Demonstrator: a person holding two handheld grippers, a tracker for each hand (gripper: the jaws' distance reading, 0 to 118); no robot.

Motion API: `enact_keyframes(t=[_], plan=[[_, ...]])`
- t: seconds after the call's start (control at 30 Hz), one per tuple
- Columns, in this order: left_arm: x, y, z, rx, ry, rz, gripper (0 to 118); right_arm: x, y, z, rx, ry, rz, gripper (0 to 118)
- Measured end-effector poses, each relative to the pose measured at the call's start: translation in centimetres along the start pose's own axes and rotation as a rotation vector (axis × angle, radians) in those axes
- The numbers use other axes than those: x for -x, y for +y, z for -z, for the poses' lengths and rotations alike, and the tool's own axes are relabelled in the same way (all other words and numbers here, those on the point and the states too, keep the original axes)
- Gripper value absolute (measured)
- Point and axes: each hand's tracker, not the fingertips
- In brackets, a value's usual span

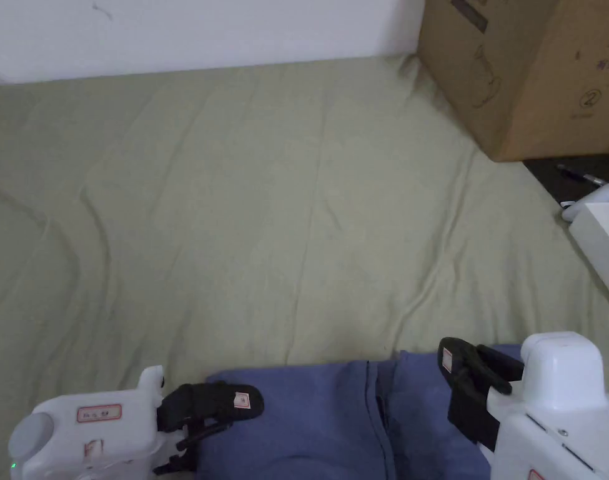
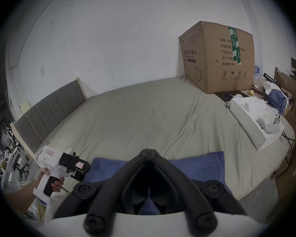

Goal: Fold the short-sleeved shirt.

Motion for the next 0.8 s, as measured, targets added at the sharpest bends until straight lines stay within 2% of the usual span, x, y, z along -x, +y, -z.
enact_keyframes(t=[0.03, 0.1, 0.13, 0.17, 0.2, 0.27, 0.37, 0.47, 0.6, 0.7, 0.8], plan=[[-0.2, 0.2, 0.4, 0.016, -0.009, 0.013, 97, -0.1, 0.0, 0.1, 0.006, -0.001, 0.001, 0], [0.4, 0.9, 0.8, 0.041, 0.024, 0.065, 73, -0.6, -0.2, 0.3, 0.014, -0.009, 0.004, 0], [0.3, 0.8, 0.7, 0.041, 0.074, 0.096, 73, -0.8, -0.2, 0.3, 0.016, -0.011, 0.009, 0], [0.4, 0.7, 1.2, 0.066, 0.145, 0.122, 31, -1.0, -0.2, 0.4, 0.019, -0.010, 0.018, 0], [1.1, 0.5, 1.8, 0.098, 0.199, 0.137, 7, -1.1, -0.1, 0.3, 0.018, -0.007, 0.032, 0], [2.0, 0.8, 1.4, 0.088, 0.084, 0.063, 7, -1.2, 0.0, 0.4, 0.021, -0.001, 0.047, 0], [0.8, 0.7, 0.2, 0.063, 0.111, 0.057, 7, -1.2, -0.1, 0.2, 0.017, -0.014, 0.044, 0], [-0.4, 0.9, -1.5, 0.044, 0.130, 0.107, 7, -1.4, -0.1, 0.2, 0.016, -0.016, 0.056, 0], [-1.7, 0.1, -6.6, 0.024, 0.258, 0.216, 7, -1.5, 0.1, -0.9, 0.009, -0.026, 0.030, 0], [-0.4, 0.5, -11.6, -0.055, 0.337, 0.151, 7, -1.9, -0.3, -1.6, -0.004, -0.053, 0.000, 0], [-1.8, 0.0, -14.6, -0.133, 0.411, 0.114, 7, -2.8, -0.7, -1.5, -0.005, -0.045, 0.048, 0]])
